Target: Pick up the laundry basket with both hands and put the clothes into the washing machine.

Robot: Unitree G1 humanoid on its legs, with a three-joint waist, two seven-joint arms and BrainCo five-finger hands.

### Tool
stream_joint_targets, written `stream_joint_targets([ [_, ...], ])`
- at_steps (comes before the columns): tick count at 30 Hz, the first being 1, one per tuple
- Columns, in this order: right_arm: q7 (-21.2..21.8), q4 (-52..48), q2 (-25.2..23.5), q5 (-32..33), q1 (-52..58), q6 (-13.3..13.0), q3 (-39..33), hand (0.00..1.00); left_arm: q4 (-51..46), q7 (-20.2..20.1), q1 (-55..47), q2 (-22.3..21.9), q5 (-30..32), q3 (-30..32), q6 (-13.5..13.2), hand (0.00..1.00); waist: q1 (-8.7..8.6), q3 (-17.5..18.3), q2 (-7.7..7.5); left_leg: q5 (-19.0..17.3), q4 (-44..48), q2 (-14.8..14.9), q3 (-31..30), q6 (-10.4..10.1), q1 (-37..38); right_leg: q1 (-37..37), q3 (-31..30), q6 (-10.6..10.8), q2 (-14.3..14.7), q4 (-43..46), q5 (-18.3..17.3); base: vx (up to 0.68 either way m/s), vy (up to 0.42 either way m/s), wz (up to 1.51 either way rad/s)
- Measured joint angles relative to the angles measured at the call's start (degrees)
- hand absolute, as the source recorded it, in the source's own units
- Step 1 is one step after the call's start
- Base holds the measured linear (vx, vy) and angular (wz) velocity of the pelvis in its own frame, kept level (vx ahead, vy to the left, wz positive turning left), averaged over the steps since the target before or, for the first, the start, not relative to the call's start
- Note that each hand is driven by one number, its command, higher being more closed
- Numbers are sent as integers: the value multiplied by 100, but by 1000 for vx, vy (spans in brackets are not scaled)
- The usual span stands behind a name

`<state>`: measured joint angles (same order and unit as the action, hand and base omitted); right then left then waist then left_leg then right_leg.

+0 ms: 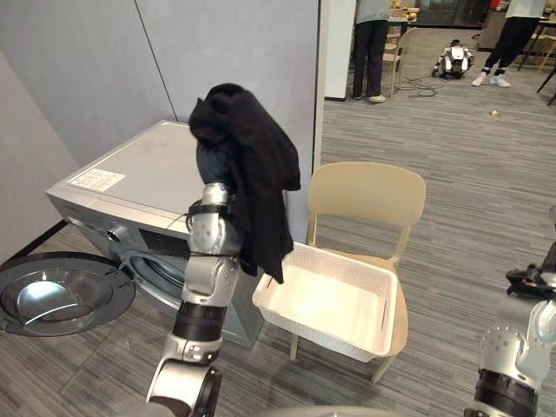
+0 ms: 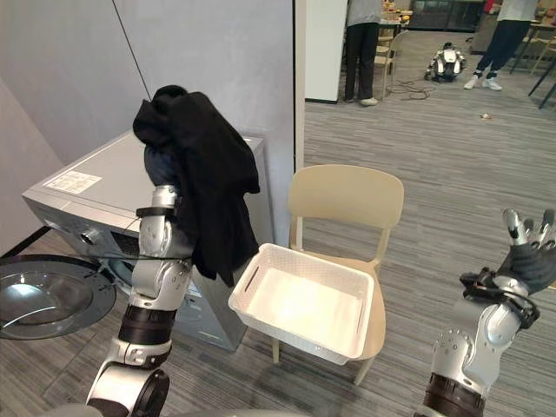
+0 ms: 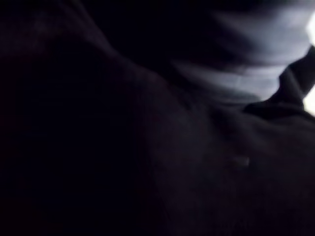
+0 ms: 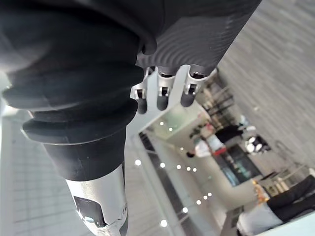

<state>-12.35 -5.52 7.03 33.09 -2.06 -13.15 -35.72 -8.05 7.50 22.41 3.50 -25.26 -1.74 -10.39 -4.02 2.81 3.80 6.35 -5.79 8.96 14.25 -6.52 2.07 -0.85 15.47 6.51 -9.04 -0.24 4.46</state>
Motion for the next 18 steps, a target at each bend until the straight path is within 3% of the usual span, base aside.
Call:
stream_joint_targets([
  [7, 155, 118, -794, -229, 1064, 15, 33, 0, -936, -221, -1734, -252, -126, 756, -25, 100, 9, 49, 71, -10, 37, 6, 9, 6, 59, -58, -8, 28, 10, 0, 27, 61, 0, -1],
  [10, 421, 794, -1198, -468, 1831, 192, 151, 0, -1190, -337, -2846, -459, 245, 953, -143, 100, 43, 46, 70, -71, 38, 5, 15, 15, 84, -88, 4, 30, 1, 16, -27, 63, 2, 0],
  [11, 570, 1271, -1218, -414, 2239, 334, 295, 0, -1212, -379, -3439, -617, 463, 1027, -147, 100, 132, 36, 81, -81, 40, -3, 39, 27, 124, -112, 3, 74, -27, 111, -63, 74, 9, 1],
  [14, 736, 1725, -1347, -323, 2676, 358, 360, 0, -1204, -373, -4117, -743, 578, 1143, -158, 100, 190, -39, 38, -157, 129, 21, 49, 17, 245, -241, 93, 89, -60, 302, -227, 34, 8, 14],
  [18, 906, 3237, -1481, -90, 2965, 434, 170, 0, -732, -405, -4923, -941, 550, 1283, -230, 100, 336, -67, 26, -529, 491, 90, 15, -7, 272, -399, 243, 134, -139, 561, -582, -34, 1, 14],
])
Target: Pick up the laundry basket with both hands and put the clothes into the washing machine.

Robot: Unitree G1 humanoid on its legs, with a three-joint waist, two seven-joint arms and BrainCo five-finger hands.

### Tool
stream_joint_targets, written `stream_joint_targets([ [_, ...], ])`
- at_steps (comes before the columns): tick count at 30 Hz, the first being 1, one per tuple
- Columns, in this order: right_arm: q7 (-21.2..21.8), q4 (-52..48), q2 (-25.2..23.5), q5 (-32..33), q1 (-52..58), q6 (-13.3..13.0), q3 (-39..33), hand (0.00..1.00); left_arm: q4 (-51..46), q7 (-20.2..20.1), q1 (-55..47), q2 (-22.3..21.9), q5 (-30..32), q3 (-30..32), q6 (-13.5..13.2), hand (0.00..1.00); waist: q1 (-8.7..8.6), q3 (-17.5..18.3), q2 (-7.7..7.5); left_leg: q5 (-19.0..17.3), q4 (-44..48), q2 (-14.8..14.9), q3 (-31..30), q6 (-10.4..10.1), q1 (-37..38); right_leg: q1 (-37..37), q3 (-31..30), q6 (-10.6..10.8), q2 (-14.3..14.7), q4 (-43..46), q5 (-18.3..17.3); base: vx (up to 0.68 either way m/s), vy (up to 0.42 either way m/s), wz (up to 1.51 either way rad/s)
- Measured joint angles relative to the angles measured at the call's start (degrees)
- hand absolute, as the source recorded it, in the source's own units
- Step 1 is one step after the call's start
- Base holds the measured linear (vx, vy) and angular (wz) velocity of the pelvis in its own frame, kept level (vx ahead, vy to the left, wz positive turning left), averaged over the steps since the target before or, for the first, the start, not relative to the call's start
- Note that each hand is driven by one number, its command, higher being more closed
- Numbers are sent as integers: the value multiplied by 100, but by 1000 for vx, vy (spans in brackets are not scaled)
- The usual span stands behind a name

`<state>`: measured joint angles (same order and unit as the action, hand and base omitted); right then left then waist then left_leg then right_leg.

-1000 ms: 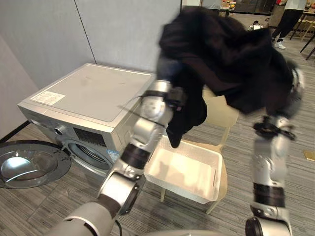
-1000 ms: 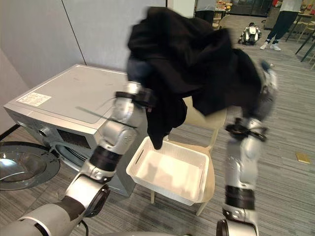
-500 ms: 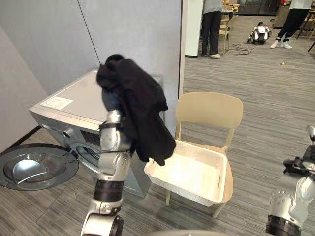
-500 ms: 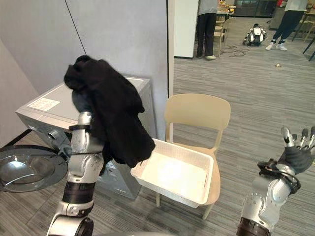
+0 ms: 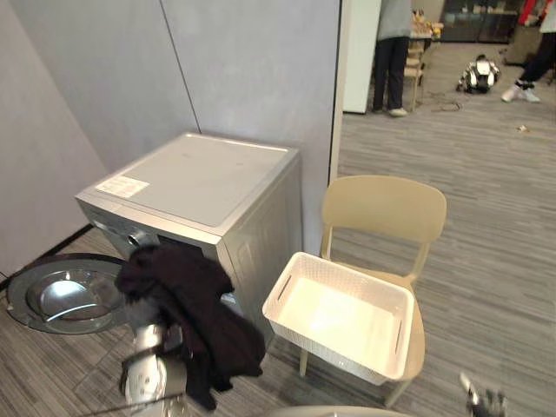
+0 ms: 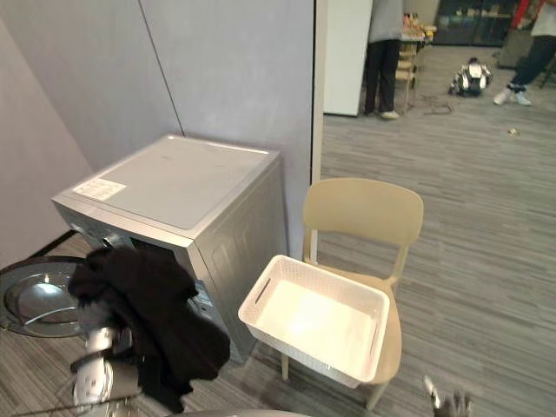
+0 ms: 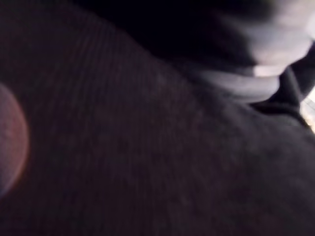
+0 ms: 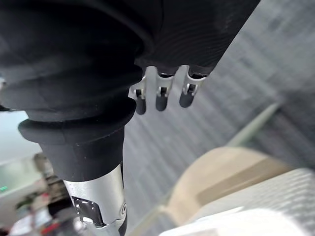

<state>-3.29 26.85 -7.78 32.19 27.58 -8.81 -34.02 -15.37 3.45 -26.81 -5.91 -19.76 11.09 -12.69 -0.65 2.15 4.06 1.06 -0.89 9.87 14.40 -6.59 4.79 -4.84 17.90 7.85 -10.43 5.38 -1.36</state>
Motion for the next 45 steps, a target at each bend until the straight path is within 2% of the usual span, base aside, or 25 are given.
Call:
stream_joint_targets([
  [4, 112, 1465, -3, 112, 5, 240, 71, 0, 734, -212, -380, -190, -231, -145, 145, 100, 36, -2, -12, -3, 31, 51, 91, 0, -129, -8, 251, 30, -6, -40, -36, 1, -11, 16],
  [8, 145, 2020, 22, -52, -23, 364, 307, 0, 953, -379, -381, -155, -225, -380, 301, 100, 156, -121, -37, -103, 336, 147, 53, -45, -206, -41, 369, 63, -72, 244, -122, 25, -25, 14],
  [12, 104, 2266, 186, -94, -310, 347, 863, 0, 951, -431, -342, -136, -227, -412, 300, 100, 184, -450, -291, -266, 930, 279, -404, -103, -479, -82, 709, -9, -65, 816, -485, -3, -65, 45],
  [14, 99, 2414, 398, -142, -527, 310, 1291, 0, 943, -422, -274, -108, -229, -481, 300, 100, 289, -550, -336, -138, 986, 285, -802, -170, -875, 160, 1034, -146, -90, 1195, -692, -73, -127, 91],
  [16, 66, 2412, 507, -253, -728, 294, 1469, 0, 918, -344, -106, -44, -232, -615, 301, 100, 366, -695, -354, 215, 811, 158, -1287, -99, -1242, 403, 1518, -219, -240, 1651, -927, -46, -139, 133],
  [17, 24, 2409, 602, -333, -897, 286, 1570, 0, 911, -314, -23, -2, -231, -691, 305, 100, 336, -763, -333, 461, 502, 25, -1456, 420, -1405, 500, 1944, -348, -431, 1941, -1012, -71, -99, 173],
  [18, -34, 2380, 642, -359, -1063, 265, 1612, 0, 912, -291, 86, 48, -230, -747, 339, 100, 302, -822, -377, 296, 97, 14, -984, 1302, -1434, 414, 2390, -400, -599, 1822, -989, -54, -65, 182],
  [19, -53, 2379, 635, -361, -1184, 234, 1614, 0, 898, -259, 189, 95, -230, -801, 343, 100, 294, -939, -465, 247, 369, 83, -684, 1188, -1519, 394, 2595, -446, -692, 1760, -958, -75, -36, 154],
  [21, -201, 2235, 655, -339, -1566, 209, 1581, 0, 836, -173, 384, 137, -220, -868, 334, 100, 393, -1098, -325, -5, 2423, 664, 202, 992, -1801, 159, 3067, -507, -878, 1780, -910, -88, -50, 123],
  [24, -215, 2185, 684, -328, -1494, 167, 1559, 0, 853, -87, 431, 148, -220, -974, 324, 100, 276, -1014, -167, -332, 3260, 1344, 654, 986, -1293, -195, 3646, -391, -955, 1770, -841, -37, 66, 98],
  [26, -200, 2397, 700, -325, -1486, 142, 1357, 0, 1009, -93, 543, 172, -222, -1201, 318, 100, 266, -855, -62, -651, 2951, 1301, 622, 391, -1215, -181, 3899, -266, -961, 1625, -643, 54, 202, 91],
  [27, -200, 2599, 734, -302, -1535, 146, 1150, 0, 1200, -121, 688, 195, -222, -1342, 325, 100, 234, -730, -11, -849, 2370, 1079, 612, -56, -1217, -118, 4072, -196, -957, 1447, -408, 123, 343, 107],
  [29, -223, 2995, 747, -273, -1678, 194, 919, 0, 1571, -143, 1018, 195, -223, -1355, 335, 100, 154, -627, -108, -864, 1777, 660, 534, -116, -1192, -94, 4211, -263, -1029, 1181, -19, 133, 441, 99],
  [31, -252, 3139, 755, -253, -1684, 189, 895, 0, 1848, -143, 1204, 192, -221, -1332, 345, 100, 152, -643, -192, -863, 1515, 362, 477, -113, -1066, -66, 4102, -419, -1337, 1408, 158, 72, 354, 54],
  [32, -272, 3250, 749, -252, -1709, 206, 871, 0, 1957, -142, 1256, 194, -219, -1307, 341, 100, 138, -632, -239, -873, 1472, 245, 460, -95, -969, -35, 3741, -123, -1313, 1345, -220, 16, 221, 32],
  [34, -266, 3288, 746, -251, -1704, 285, 870, 0, 2067, -145, 1308, 196, -208, -1329, 342, 100, 135, -603, -368, -900, 1402, -55, 454, -48, -803, -25, 3335, -217, -1275, 1127, -110, 9, 186, 30],
  [36, -303, 3360, 798, -247, -1697, 284, 773, 0, 2095, -199, 1249, 252, -179, -1444, 335, 100, 174, -516, -302, -891, 1169, -369, 457, 9, -596, -104, 3254, -319, -1581, 1338, 56, 13, 201, 25],
  [38, -311, 3267, 874, -231, -1677, 280, 562, 0, 2095, -203, 1210, 257, -160, -1505, 336, 100, 134, -508, -275, -840, 992, -653, 324, 159, -489, -90, 3187, -557, -1972, 1780, 136, 29, 169, 48],
  [39, -323, 3156, 906, -167, -1533, 260, 442, 0, 2095, -204, 1172, 262, -87, -1563, 337, 100, 139, -516, -251, -851, 920, -801, 187, 270, -343, -68, 2814, -1028, -2203, 2223, 313, 83, 186, 77],
  [40, -302, 2949, 893, -62, -1395, 257, 446, 0, 2088, -201, 1090, 256, -41, -1582, 330, 100, 138, -519, -223, -917, 902, -863, -23, 418, -141, 148, 2020, -1519, -2252, 2734, 706, 105, 196, 79],
  [41, -280, 2863, 842, -51, -1360, 256, 461, 0, 2076, -202, 1037, 239, -36, -1596, 320, 100, 122, -513, -240, -961, 909, -859, -123, 490, -71, 272, 1552, -1601, -2215, 2973, 770, 99, 156, 74],
  [42, -260, 2782, 696, -3, -1359, 263, 493, 0, 2080, -180, 1000, 291, -34, -1488, 298, 100, 110, -527, -247, -1094, 946, -788, -364, 666, -26, 561, 595, -1103, -1787, 3419, 12, 76, 81, 82],
  [43, -203, 2747, 434, 112, -1353, 269, 587, 0, 2081, -167, 1015, 334, -35, -1440, 261, 100, 79, -541, -461, -1125, 935, -792, -593, 719, -55, 925, -79, -1024, -1186, 3915, -706, 49, 44, 89],
  [44, -169, 2809, 326, 161, -1360, 287, 644, 0, 2083, -167, 1018, 346, -34, -1445, 240, 100, 52, -567, -558, -1145, 933, -794, -690, 735, -59, 1090, -265, -1016, -935, 4077, -925, 48, 7, 96],
  [45, -145, 2896, 340, 227, -1390, 358, 766, 0, 2160, -167, 1017, 364, -30, -1511, 241, 100, -10, -614, -666, -1181, 932, -805, -833, 755, -40, 1421, -314, -856, -549, 4253, -1233, 108, -16, 82],
])
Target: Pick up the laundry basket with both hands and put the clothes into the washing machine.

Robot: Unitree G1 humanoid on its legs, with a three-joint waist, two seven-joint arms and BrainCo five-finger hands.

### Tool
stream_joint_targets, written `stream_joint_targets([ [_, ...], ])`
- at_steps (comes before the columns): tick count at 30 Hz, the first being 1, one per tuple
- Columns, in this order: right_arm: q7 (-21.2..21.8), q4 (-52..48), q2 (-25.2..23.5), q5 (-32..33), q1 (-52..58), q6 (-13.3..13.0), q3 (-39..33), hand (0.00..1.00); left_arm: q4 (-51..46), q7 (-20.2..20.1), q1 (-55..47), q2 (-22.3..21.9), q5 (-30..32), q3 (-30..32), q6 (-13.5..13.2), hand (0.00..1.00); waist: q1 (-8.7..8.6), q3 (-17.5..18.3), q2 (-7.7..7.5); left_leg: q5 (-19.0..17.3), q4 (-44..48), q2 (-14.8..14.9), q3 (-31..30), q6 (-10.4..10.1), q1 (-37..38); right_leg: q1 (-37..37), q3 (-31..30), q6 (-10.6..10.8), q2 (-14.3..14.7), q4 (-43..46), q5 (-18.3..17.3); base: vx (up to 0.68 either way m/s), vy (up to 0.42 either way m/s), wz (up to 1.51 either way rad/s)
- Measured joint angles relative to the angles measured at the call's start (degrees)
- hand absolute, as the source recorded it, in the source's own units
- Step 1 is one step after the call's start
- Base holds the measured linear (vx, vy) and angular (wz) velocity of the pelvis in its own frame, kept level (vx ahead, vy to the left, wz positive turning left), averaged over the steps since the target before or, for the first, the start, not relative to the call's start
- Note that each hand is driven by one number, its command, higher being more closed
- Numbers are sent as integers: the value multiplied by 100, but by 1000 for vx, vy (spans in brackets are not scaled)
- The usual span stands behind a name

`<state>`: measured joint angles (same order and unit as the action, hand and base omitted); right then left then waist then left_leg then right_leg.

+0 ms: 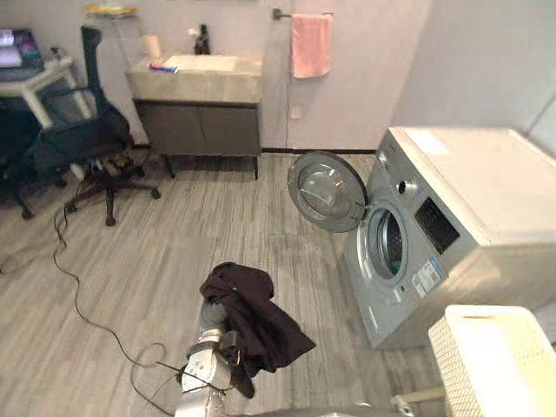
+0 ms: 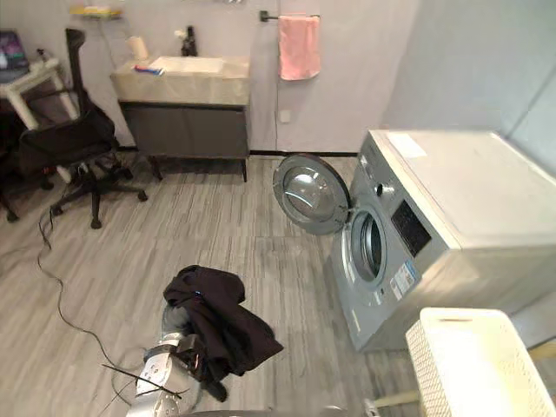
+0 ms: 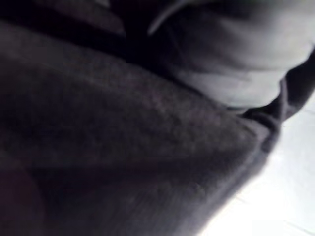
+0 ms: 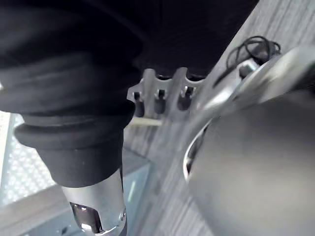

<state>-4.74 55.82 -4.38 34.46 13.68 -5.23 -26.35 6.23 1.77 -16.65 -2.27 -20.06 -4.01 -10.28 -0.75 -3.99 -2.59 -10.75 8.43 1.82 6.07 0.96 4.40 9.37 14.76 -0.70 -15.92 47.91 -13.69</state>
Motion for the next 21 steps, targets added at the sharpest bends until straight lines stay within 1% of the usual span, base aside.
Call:
stream_joint_targets([
  [1, -12, -93, -40, 82, 6, -15, -13, 0, 139, -2, 2, 13, 9, -83, 16, 100, -53, -6, -2, -22, -13, 5, -61, 15, 19, 297, 310, 160, 160, -71, -133, 134, -24, 71],
  [2, -13, -119, -40, 103, 27, -33, -35, 0, 172, -2, 1, 11, 11, -100, 39, 100, -82, -16, 8, -32, -26, 12, -74, 28, 27, 393, 509, 183, 197, -238, -147, 198, -45, 57],
  [3, -34, -116, -44, 103, 44, -62, -91, 0, 181, -1, 11, 11, 23, -107, 51, 100, -160, -17, 5, -78, -63, 21, -86, 44, 92, 492, 979, 200, 176, -718, -134, 225, -74, 42],
  [4, -54, -110, -46, 103, 55, -62, -149, 0, 181, -1, 65, 12, 46, -110, 51, 100, -163, -22, 21, -105, -189, 51, -84, 28, 231, 542, 1435, 228, 164, -1287, -82, 250, -98, 36],
  [5, -60, -109, -47, 99, 55, -60, -207, 0, 180, -1, 101, 12, 48, -112, 50, 100, -163, -16, 35, -116, -257, 82, -64, 10, 297, 551, 1667, 255, 163, -1569, -28, 215, -102, 29],
  [6, -68, -110, -53, 98, 48, -60, -256, 0, 176, 0, 216, 12, 48, -133, 51, 100, -162, -10, 45, -157, -370, 143, -29, -59, 399, 517, 2093, 193, 116, -2061, 193, 189, -93, 23],
  [7, -71, -110, -53, 93, 44, -59, -281, 0, 171, 0, 245, 12, 49, -142, 51, 100, -163, -12, 40, -171, -396, 152, -30, -81, 428, 516, 2176, 179, 96, -2162, 244, 385, -218, 37],
  [8, -131, -108, -23, 91, 26, -52, -423, 0, 114, 0, 339, 9, 51, -226, 51, 100, -178, -5, 30, -281, -510, 226, -83, -218, 596, 481, 2297, -9, 73, -2471, 630, 519, -298, 36],
  [9, -164, -115, -29, 96, 72, -53, -463, 0, 108, 1, 365, -17, 52, -319, 59, 100, -218, 53, 72, -436, -552, 404, -139, -230, 757, 397, 2305, -265, 217, -2323, 705, 539, -317, 35],
  [10, -173, -136, -32, 102, 79, -55, -460, 0, 108, 0, 362, -49, 52, -376, 63, 100, -240, 108, 167, -513, -549, 523, -142, -181, 772, 391, 2333, -281, 319, -2258, 552, 502, -262, 11],
  [11, -184, -203, -71, 154, 45, -67, -451, 0, 100, -2, 374, -113, 52, -506, 64, 100, -243, 207, 335, -614, -170, 679, -111, -247, 694, 377, 2388, -322, 520, -2227, 286, 412, -197, -3],
  [12, -188, -233, -82, 215, -34, -68, -418, 0, 99, -4, 406, -136, 48, -557, 78, 100, -287, 197, 376, -675, 597, 781, -126, -358, 422, 271, 2415, -350, 629, -2253, 164, 634, -278, -8],
  [13, -225, -366, -81, 338, -60, -86, -397, 0, 98, -19, 411, -135, 39, -623, 101, 100, -336, 167, 422, -605, 1978, 928, -138, -577, -3, -32, 2454, -403, 818, -2370, 110, 621, -248, -16],
  [14, -297, -579, -72, 447, -56, -122, -328, 0, 96, -36, 409, -132, 15, -650, 104, 100, -342, 143, 465, -235, 3808, 1116, -143, -1137, -440, -486, 2423, -446, 1054, -2521, -4, 600, -229, -22],
  [15, -300, -645, -51, 453, -66, -149, -272, 0, 89, -38, 406, -133, -32, -626, 103, 100, -334, 128, 493, -74, 4465, 1180, -95, -1303, -610, -665, 2383, -487, 1146, -2599, -41, 431, -139, -35],
  [16, -305, -747, -21, 498, -99, -194, -161, 0, 68, -52, 398, -138, -77, -550, 103, 100, -311, 106, 500, 163, 5361, 1298, 5, -1357, -877, -876, 2246, -544, 1299, -2723, -90, 294, -91, -39],
  [17, -306, -801, -8, 552, -143, -224, -85, 0, 45, -53, 380, -141, -80, -472, 102, 100, -286, 91, 512, 264, 5832, 1383, 100, -1309, -1033, -1014, 2151, -551, 1386, -2825, -102, 306, -80, -77],
  [18, -311, -857, -7, 568, -287, -246, 16, 0, 38, -48, 345, -153, -79, -295, 102, 100, -167, 81, 540, 278, 6421, 1525, 297, -1253, -1319, -1239, 1861, -542, 1522, -3047, -97, 257, -25, -112],
  [19, -343, -988, -36, 563, -368, -246, 193, 0, 28, -40, 289, -163, -79, -177, 101, 100, -68, 82, 537, 188, 6581, 1656, 476, -1092, -1582, -1416, 1575, -494, 1571, -3236, -67, 244, 1, -119],
  [20, -368, -1067, -55, 560, -404, -250, 308, 0, 23, -31, 250, -168, -80, -96, 101, 100, -17, 79, 529, 83, 6513, 1732, 570, -916, -1715, -1506, 1432, -458, 1577, -3340, -46, 300, 84, -133],
  [21, -394, -1217, -41, 547, -476, -244, 557, 0, 19, -10, 148, -169, -80, 36, 101, 100, 87, 71, 513, -103, 6039, 1936, 727, -608, -1974, -1683, 1061, -363, 1555, -3561, 14, 263, 115, -110],
])
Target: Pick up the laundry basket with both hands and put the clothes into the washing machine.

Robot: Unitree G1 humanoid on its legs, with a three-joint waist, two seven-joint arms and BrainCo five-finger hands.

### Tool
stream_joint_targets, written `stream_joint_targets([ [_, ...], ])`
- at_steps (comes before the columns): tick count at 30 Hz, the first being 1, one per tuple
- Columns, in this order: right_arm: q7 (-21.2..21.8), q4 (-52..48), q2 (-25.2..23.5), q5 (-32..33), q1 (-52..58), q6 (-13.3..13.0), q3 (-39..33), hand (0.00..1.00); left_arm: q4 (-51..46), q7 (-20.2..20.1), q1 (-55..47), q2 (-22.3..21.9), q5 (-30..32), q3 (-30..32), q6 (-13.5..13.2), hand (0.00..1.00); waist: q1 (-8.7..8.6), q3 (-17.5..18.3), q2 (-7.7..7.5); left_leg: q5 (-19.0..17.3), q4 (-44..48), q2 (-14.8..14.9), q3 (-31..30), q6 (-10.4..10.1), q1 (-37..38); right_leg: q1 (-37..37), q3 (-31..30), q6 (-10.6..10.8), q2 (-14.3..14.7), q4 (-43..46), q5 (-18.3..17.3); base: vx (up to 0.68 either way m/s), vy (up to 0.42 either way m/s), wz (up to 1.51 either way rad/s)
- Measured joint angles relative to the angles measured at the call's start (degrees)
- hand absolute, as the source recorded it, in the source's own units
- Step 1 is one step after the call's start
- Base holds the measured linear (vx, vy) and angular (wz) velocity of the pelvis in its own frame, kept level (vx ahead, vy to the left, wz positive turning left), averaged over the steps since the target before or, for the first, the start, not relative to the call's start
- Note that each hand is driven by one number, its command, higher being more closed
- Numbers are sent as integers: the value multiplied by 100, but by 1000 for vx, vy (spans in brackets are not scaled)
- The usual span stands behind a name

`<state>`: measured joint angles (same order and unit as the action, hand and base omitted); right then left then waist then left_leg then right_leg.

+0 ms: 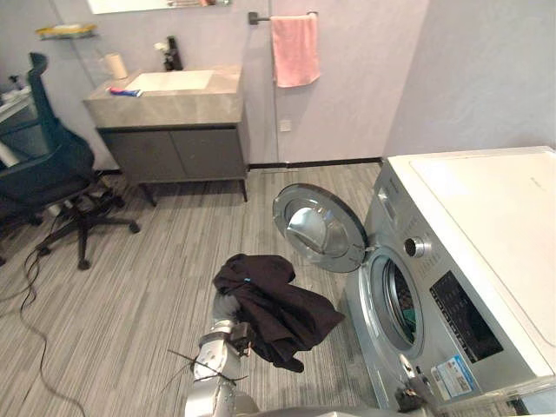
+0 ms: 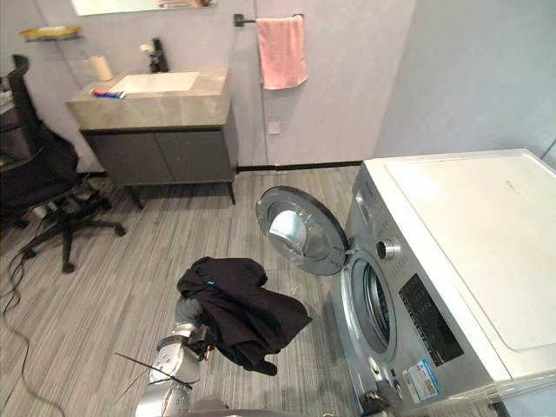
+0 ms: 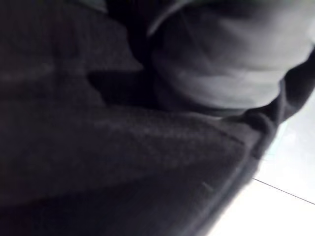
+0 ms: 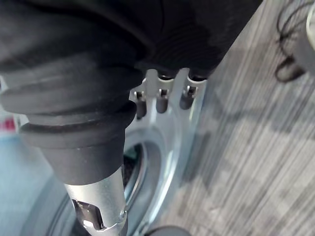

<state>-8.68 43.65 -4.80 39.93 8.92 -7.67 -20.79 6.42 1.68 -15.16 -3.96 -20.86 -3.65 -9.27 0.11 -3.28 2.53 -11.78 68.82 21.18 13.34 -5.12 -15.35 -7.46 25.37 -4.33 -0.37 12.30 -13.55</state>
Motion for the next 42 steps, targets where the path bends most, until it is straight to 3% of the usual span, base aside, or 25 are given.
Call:
stream_joint_targets([
  [2, 1, -157, 4, -69, -84, -8, 167, 0, -3, 78, -116, -1, 0, 118, -1, 100, 117, -11, -42, -93, -926, 151, -24, 152, -196, -145, -497, 36, -105, -144, 21, 243, 176, -134],
  [5, 10, -280, 6, -289, -134, -110, 362, 0, -2, 157, -314, -1, 1, 211, -3, 100, 135, -11, -193, -64, -3546, -84, -642, 119, -53, -258, -1248, 404, -406, -327, 91, 370, 378, -143],
  [7, 11, -211, 48, -494, 0, -150, 339, 0, 39, 217, -395, 6, 1, 110, -4, 100, 105, 42, -175, 483, -5068, -418, -1902, 23, 210, -296, -1811, 856, -579, -332, -50, 373, 555, -121],
  [8, 3, -204, 87, -535, 48, -143, 317, 0, 46, 219, -414, 6, 1, 70, -1, 100, 100, 96, -80, 740, -5140, -451, -2074, 20, 204, -294, -1930, 980, -567, -320, -102, 327, 604, -111],
  [9, 6, -74, 141, -624, 72, -115, 207, 0, 62, 200, -443, 59, -3, 25, 2, 100, 60, 207, 102, 778, -4924, -450, -2095, -895, 170, -301, -2203, 1246, -621, -260, -247, 327, 582, -95],
  [10, 24, 244, 82, -638, 103, -23, 275, 0, 85, 223, -387, 127, -62, 192, 16, 100, 42, 276, -311, 506, -4686, -798, -1745, -580, 178, -174, -2449, 1324, -1045, -130, -296, 332, 553, -83],
  [11, 35, 305, 84, -651, 141, 16, 305, 0, 75, 225, -350, 137, -96, 210, -2, 100, 47, 321, -474, 449, -4617, -918, -1627, -538, 153, -114, -2569, 1343, -1176, -101, -253, 307, 435, -42],
  [12, 65, 328, 63, -651, 185, 5, 201, 0, 85, 214, -242, 144, -95, 144, -2, 100, 23, 326, -601, 255, -4388, -1066, -1532, -406, 73, -82, -2716, 1471, -1338, -117, 17, 226, 319, -21],
  [14, 128, 396, 14, -652, 223, -10, 9, 0, 77, 207, -165, 202, -95, 33, 0, 100, -25, 334, -609, 22, -4163, -1116, -1223, -247, 125, 84, -2991, 1657, -1491, -22, 432, 228, 378, -66],
  [16, 159, 461, 12, -654, 223, 34, 3, 0, 25, 211, -90, 241, -86, 26, 1, 100, 7, 299, -545, -72, -4328, -1098, -641, -121, 481, 650, -3206, 1534, -1615, 701, 743, 168, 391, -160],
  [17, 154, 461, 13, -662, 228, 52, -23, 0, -41, 217, 19, 230, -72, 28, -6, 100, 78, 223, -424, -125, -4679, -1008, 117, -24, 1029, 1526, -2967, 1124, -1703, 1848, 1332, 86, 326, -189],
  [18, 156, 480, 16, -668, 227, 73, -20, 0, -47, 220, 45, 235, -70, 45, -9, 100, 51, 132, -276, -133, -4803, -943, 302, -5, 1228, 1789, -2809, 1110, -1733, 2220, 1346, 60, 263, -191],
  [20, 163, 418, 50, -673, 196, 68, -139, 0, -95, 245, 89, 234, -60, 147, -10, 100, -69, 91, -252, -143, -5079, -929, 812, 14, 1665, 2266, -2114, 987, -1788, 3096, 1055, 37, 79, -130],
  [21, 151, 457, 12, -671, 257, 81, -142, 0, -131, 305, 138, 234, -45, 159, -20, 100, -187, 83, -278, -165, -5327, -938, 1220, 12, 2000, 2420, -1100, 670, -1786, 3459, 821, 61, 95, -132],
  [22, 153, 457, 14, -672, 287, 84, -142, 0, -133, 331, 166, 232, -44, 152, -22, 100, -224, 80, -290, -226, -5403, -944, 1370, 27, 2098, 2467, -748, 646, -1756, 3495, 734, 62, 47, -124],
  [26, 144, 455, 9, -662, 429, 134, -448, 0, -119, 340, 449, 136, -46, -26, -11, 100, -265, 73, -344, -369, -5551, -968, 1980, -228, 2331, 2407, 723, 433, -1509, 2542, 165, 233, -74, -85],
  [28, 133, 439, -6, -667, 448, 115, -740, 0, -120, 303, 702, 42, -44, -319, 18, 100, -271, 5, -77, -51, -6002, -947, 2196, -340, 2433, 2146, 1652, 113, -1358, 1992, 100, 232, -53, -33],
  [30, 124, 508, -36, -658, 485, 151, -875, 0, -120, 208, 830, 50, -43, -534, 23, 100, -303, 8, -58, 137, -6286, -1015, 2196, -375, 2674, 1851, 1771, -67, -1206, 1699, -38, 254, -68, 7],
  [32, 136, 501, -39, -618, 499, 135, -907, 0, -114, 189, 863, 53, -34, -712, 21, 100, -348, 19, -74, 181, -6019, -898, 2110, -369, 2821, 1476, 1861, -8, -1092, 1473, -74, 176, -70, 10],
  [34, 153, 499, -34, -597, 499, 135, -896, 0, -108, 148, 862, 54, -48, -733, 21, 100, -386, 74, -173, 164, -5166, -658, 1991, -347, 2686, 1116, 1815, 127, -975, 1130, -148, 131, -88, -5],
  [35, 154, 500, -35, -566, 511, 135, -907, 0, -107, 96, 851, 53, -75, -699, 20, 100, -379, 62, -160, 144, -4093, -333, 1806, -305, 2422, 830, 1728, 214, -737, 796, -109, 103, -122, -33],
  [36, 155, 493, -35, -573, 529, 134, -900, 0, -107, 76, 824, 52, -94, -677, 4, 100, -259, 31, -43, 336, -2831, 114, 1435, -4, 2017, 588, 1615, 232, -441, 556, -115, 82, -123, -51],
  [38, 151, 418, -2, -582, 528, 128, -762, 0, -110, 55, 585, 47, -100, -561, 0, 100, 1, 44, 141, 916, -949, 449, 335, 419, 1084, 379, 1184, 159, -86, 358, -231, 98, 16, -112],
  [40, 147, 425, 52, -622, 500, 120, -593, 0, -80, 48, 374, 25, -102, -491, 16, 100, 67, 46, 113, 739, -358, 264, -136, 284, 509, 308, 881, 146, -67, 330, -257, 163, 88, -100],
  [42, 142, 431, 28, -682, 367, 136, -135, 0, 57, 47, 132, 25, -108, -336, 49, 100, 147, 13, -148, 136, -1111, -153, -260, 253, 31, 115, 460, 306, -156, -9, -53, 294, 112, -107],
])
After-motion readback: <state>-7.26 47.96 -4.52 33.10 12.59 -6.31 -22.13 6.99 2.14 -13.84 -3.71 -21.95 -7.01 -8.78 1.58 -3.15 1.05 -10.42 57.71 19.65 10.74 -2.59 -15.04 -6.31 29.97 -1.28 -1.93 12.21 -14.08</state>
